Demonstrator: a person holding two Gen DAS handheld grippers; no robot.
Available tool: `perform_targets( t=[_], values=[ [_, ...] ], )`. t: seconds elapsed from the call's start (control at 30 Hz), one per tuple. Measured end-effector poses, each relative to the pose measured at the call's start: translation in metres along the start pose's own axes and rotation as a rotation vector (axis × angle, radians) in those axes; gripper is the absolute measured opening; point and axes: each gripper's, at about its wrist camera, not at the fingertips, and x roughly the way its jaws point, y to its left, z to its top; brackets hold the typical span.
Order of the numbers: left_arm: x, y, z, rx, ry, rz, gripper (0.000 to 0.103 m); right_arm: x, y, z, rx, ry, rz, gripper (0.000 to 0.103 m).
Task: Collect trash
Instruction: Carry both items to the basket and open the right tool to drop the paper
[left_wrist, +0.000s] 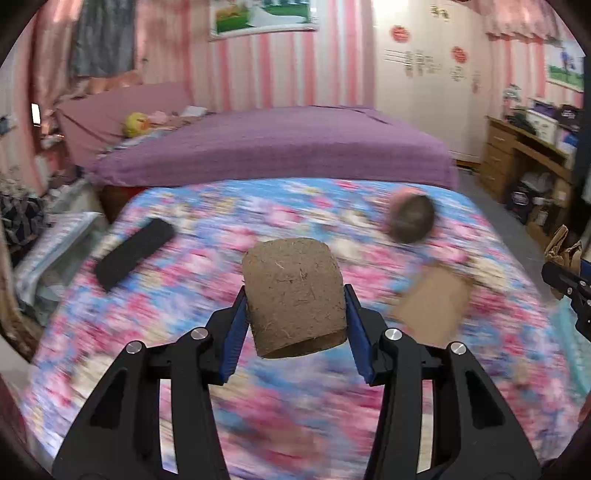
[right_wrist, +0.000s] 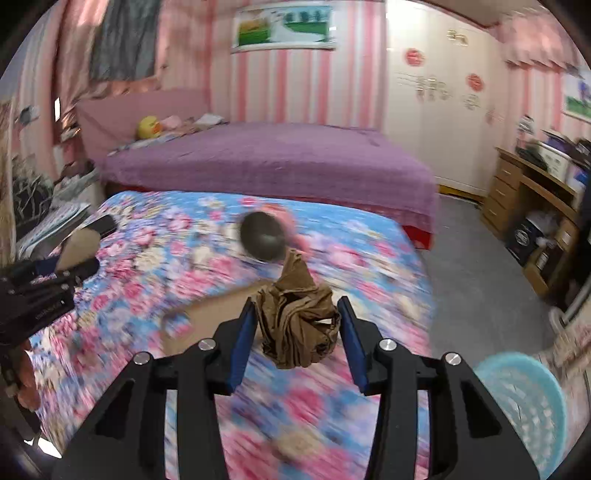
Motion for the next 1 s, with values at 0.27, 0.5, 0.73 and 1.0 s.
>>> perform_targets(
  t=[0.27, 0.5, 0.73, 1.0],
  values=[
    [-0.034, -0.140, -0.024, 0.112, -0.037, -0.169, 0.048, -0.064, -0.125, -0.061, 0.123, -0.001, -0.185, 0.044],
    [-0.049, -0.250, -0.034, 0.196, -0.029, -0.341, 0.048, -0.098, -0.207, -0.094, 0.149, 0.026, -0.356, 0.044],
    [-0.046, -0.317, -0.041, 0.247, -0.015, -0.397, 0.050, -0.101, -0.244, -0.099, 0.206, 0.024, -0.378, 0.044],
    [-0.050, -0.326, -0.029, 0.269, -0.030, -0.384, 0.091, -0.088, -0.250, -0.100, 0.251, 0.022, -0.367, 0.085]
  ],
)
